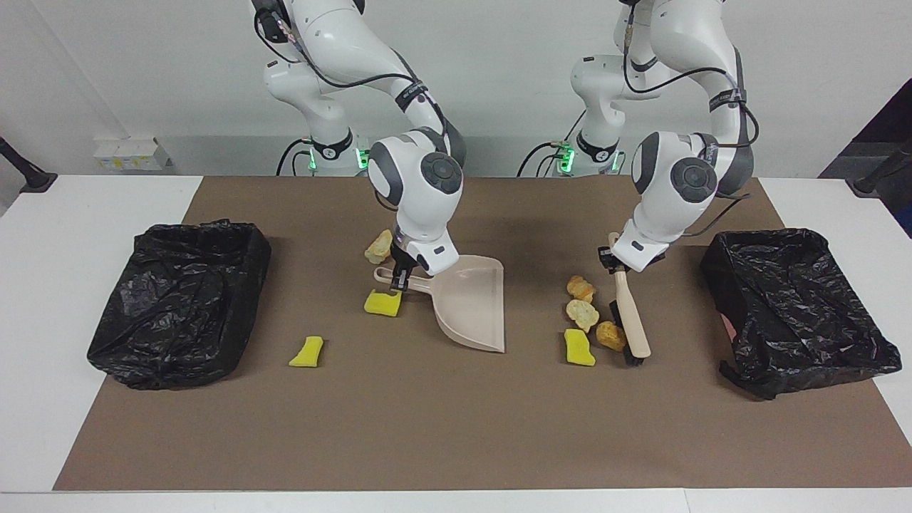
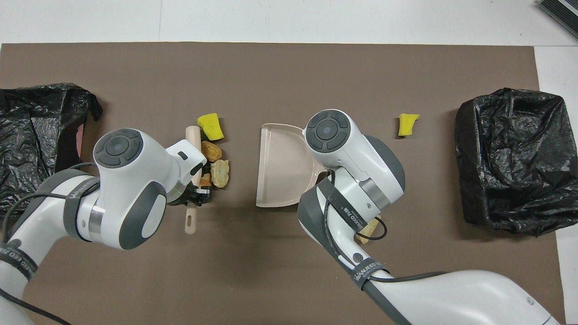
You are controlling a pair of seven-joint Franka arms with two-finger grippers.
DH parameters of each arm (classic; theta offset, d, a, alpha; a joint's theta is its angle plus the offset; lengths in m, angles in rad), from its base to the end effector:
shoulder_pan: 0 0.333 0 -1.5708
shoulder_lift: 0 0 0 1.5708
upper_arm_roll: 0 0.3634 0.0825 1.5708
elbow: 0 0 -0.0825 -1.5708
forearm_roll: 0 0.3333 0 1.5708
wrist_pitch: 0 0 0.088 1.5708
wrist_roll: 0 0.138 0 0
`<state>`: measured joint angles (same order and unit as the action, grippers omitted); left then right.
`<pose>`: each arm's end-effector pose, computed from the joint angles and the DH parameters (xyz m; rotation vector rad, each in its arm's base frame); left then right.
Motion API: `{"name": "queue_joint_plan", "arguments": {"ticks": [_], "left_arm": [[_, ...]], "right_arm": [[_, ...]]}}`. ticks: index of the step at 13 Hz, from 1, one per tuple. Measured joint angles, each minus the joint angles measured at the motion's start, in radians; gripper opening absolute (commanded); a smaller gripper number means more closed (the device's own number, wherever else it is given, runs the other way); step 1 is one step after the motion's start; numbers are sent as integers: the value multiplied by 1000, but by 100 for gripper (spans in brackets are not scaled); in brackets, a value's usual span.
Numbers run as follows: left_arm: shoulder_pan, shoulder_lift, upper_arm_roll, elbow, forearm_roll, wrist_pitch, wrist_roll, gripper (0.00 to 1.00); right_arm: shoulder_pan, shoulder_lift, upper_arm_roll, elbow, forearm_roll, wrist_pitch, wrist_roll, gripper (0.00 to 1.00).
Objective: Sweep and dump trash in bin
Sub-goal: 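Sweep the bread chunks into the dustpan with the brush in the left gripper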
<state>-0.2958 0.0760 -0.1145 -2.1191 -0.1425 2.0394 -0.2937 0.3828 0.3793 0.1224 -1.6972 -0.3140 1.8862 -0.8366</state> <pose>0.4491 -0.2073 0.4123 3.0580 -0.0651 -0.2927 0.5490 0.2574 0.4031 2.1690 1.9476 -0.3254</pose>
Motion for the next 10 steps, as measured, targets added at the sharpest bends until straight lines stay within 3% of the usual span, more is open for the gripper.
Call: {"name": "queue_joint_plan", "arguments": {"ticks": [7,10], "left_arm": [[-158,0,-4,20,-199,46,-34,0],[-159,-19,6,74,-202,-49,-55,0]], "right_arm": [[0,0,0,0,0,0,0,0],[0,0,0,0,0,0,0,0]]}}
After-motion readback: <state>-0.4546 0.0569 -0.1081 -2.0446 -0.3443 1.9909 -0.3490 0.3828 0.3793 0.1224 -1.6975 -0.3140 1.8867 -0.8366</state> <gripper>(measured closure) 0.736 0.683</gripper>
